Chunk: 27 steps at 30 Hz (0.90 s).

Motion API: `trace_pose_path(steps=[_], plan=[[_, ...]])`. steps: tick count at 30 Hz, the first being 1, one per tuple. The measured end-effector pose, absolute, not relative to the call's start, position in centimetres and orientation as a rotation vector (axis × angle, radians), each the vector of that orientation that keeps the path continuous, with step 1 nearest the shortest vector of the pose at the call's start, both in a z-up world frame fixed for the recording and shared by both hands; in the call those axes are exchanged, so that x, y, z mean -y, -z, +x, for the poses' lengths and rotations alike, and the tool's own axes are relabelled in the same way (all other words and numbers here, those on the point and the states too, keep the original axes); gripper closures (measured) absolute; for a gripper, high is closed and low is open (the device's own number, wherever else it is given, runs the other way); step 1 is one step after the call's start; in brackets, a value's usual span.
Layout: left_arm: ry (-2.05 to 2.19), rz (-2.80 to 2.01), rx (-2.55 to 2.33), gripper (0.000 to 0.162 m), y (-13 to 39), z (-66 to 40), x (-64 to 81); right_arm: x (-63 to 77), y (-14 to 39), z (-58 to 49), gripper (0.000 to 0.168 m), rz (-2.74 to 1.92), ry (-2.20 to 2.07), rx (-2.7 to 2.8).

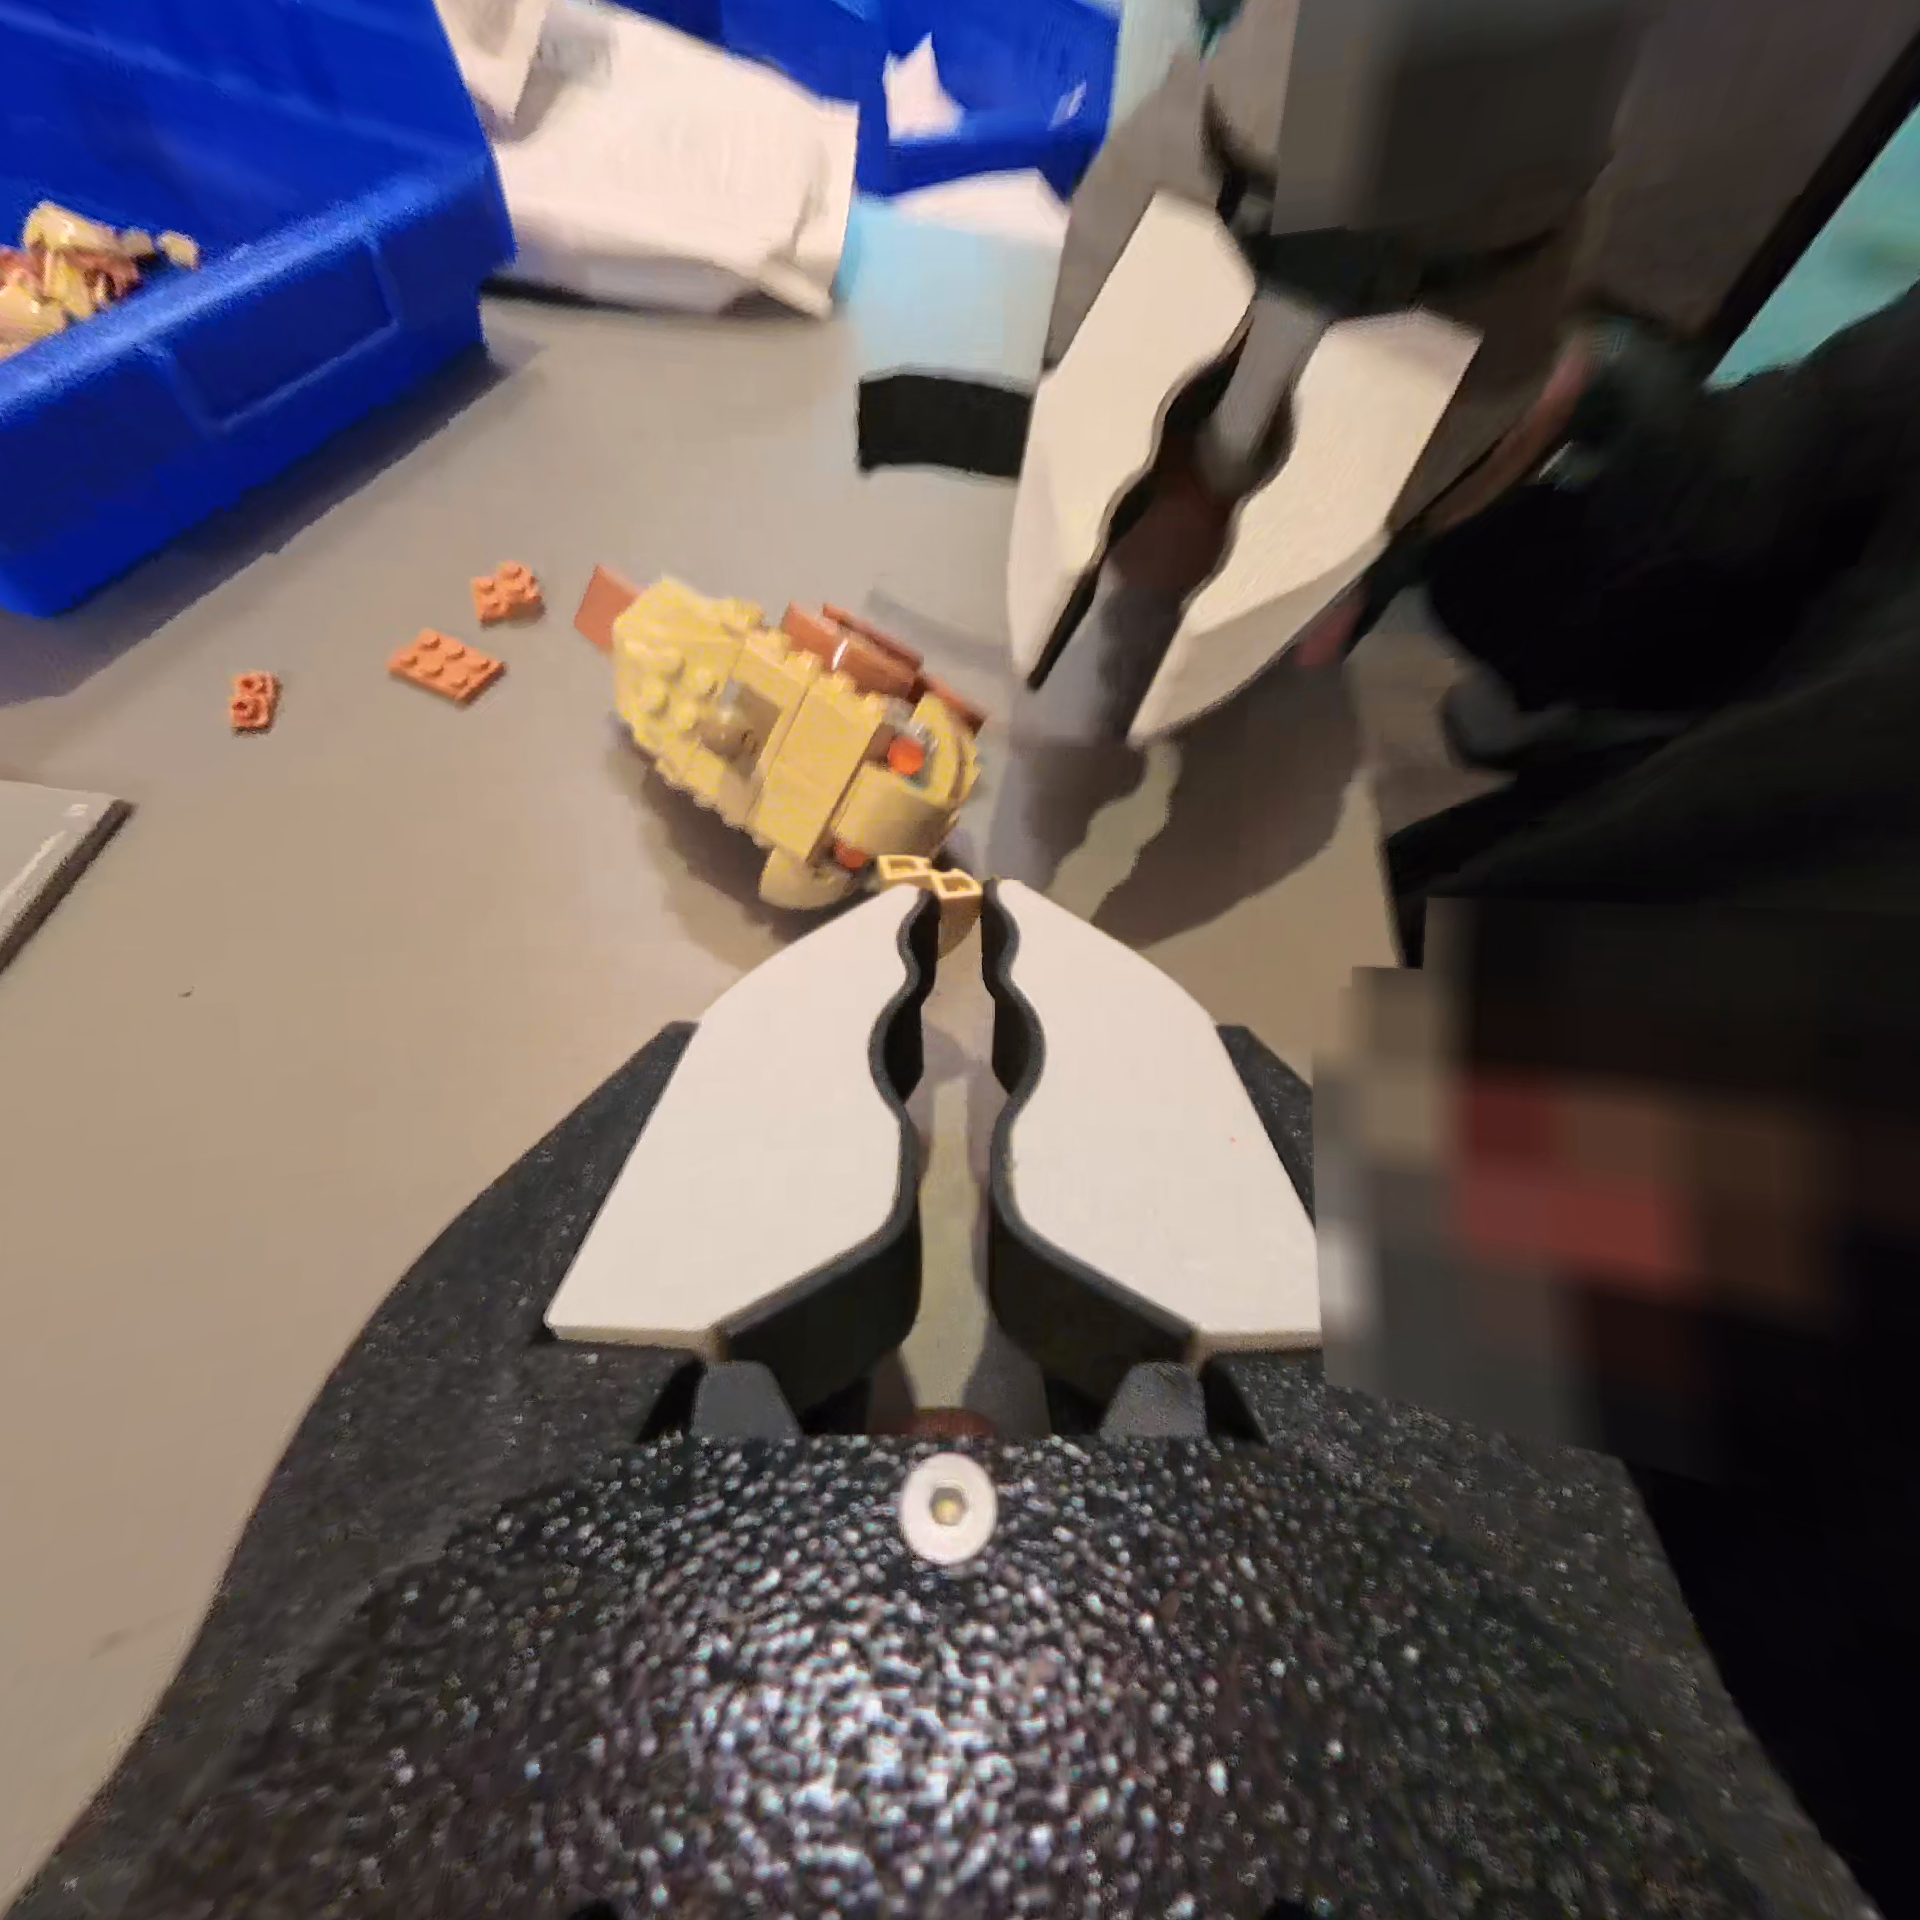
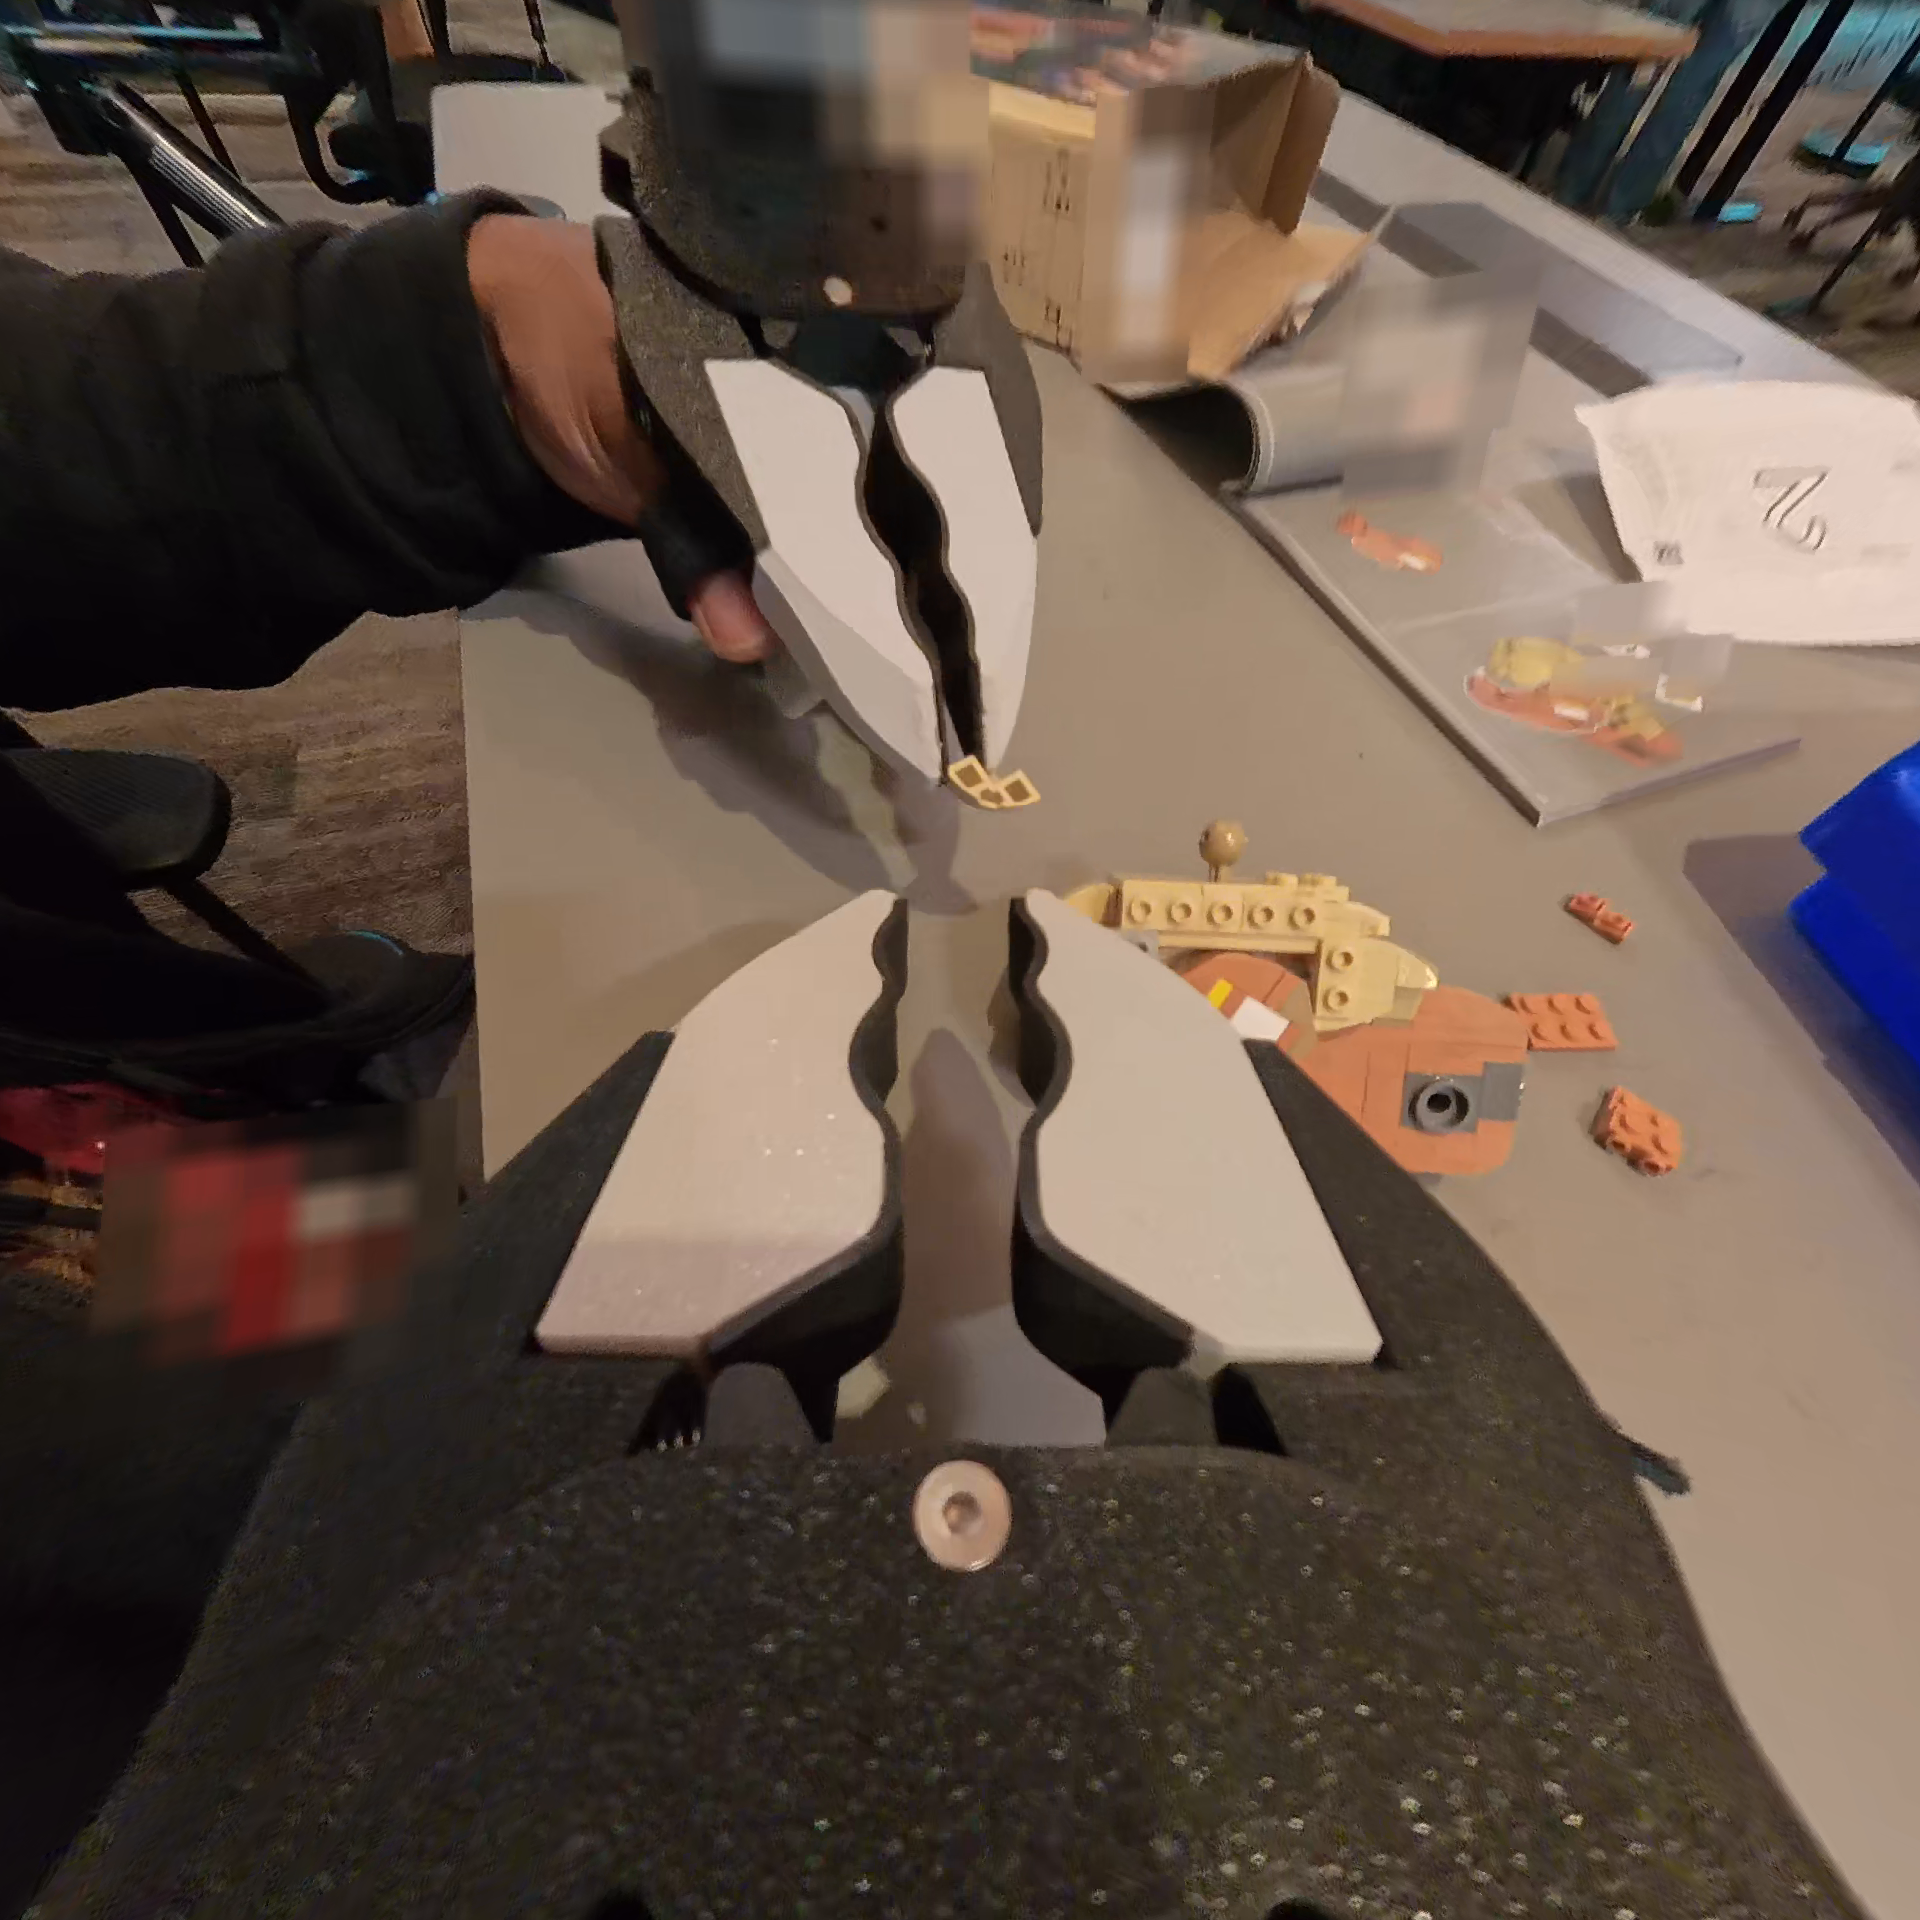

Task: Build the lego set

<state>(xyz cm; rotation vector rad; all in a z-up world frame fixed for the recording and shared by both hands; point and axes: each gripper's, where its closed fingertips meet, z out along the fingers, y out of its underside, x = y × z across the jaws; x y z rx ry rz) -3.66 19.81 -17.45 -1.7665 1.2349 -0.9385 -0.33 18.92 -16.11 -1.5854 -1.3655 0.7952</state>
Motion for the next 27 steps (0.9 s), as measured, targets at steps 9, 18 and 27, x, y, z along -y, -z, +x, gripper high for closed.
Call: trace_pose_path(steps=[9, 18, 27], plan=[[1.504, -1.626, -0.896, 0.155, 12.6, -1.9, -17.5, -18.3, 14.9, -1.4, 0.142, -1.444, -0.827, 1.286], [1.754, -1.523, -0.704, 0.155, 10.6, -0.7, -16.9, -18.1, 13.0, -1.5, 0.141, -1.413, -0.971, 1.101], [1.814, -1.594, -0.552, 0.155, 11.0, -0.7, -17.9, -18.8, 14.2, -1.0, 0.138, -1.372, -0.654, 1.205]])
